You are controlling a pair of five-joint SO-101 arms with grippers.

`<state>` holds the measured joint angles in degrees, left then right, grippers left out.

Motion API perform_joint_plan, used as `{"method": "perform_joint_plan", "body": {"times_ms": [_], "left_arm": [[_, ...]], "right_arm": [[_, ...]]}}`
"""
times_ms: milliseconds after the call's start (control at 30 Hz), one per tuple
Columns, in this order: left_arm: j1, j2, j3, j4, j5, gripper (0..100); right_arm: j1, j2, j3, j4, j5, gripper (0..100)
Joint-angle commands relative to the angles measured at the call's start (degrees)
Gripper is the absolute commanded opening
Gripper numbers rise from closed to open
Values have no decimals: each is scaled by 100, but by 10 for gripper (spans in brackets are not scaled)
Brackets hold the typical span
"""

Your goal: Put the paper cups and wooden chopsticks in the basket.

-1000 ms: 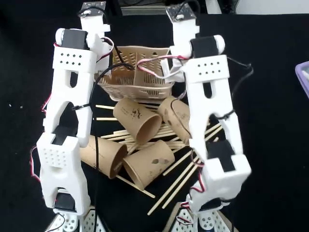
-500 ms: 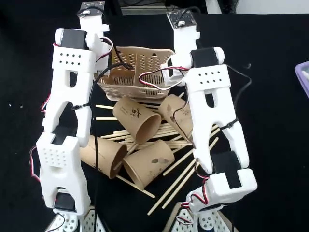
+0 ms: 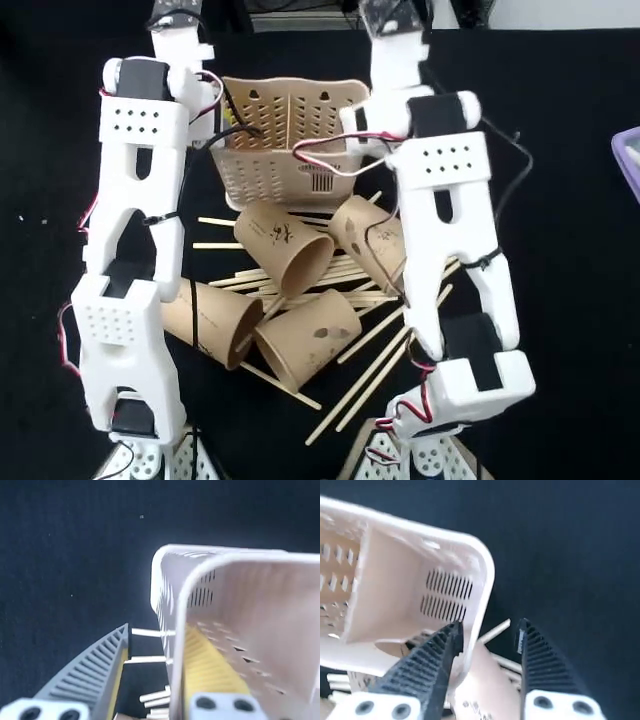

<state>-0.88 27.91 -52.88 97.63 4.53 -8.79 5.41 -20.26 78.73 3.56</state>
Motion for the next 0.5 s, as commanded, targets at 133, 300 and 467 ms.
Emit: {"method": "perform_joint_plan", "body": {"times_ms": [133, 300, 467], "left_arm": [[-145, -141, -347, -492, 0, 165], [-198, -158, -725, -563, 0, 219], [-198, -193, -1719, -88, 0, 252]], "right_arm": [[9, 505, -1411, -105, 0, 190], [44, 646, -2044, 62, 0, 191], [9, 549, -2730, 747, 0, 191]]}}
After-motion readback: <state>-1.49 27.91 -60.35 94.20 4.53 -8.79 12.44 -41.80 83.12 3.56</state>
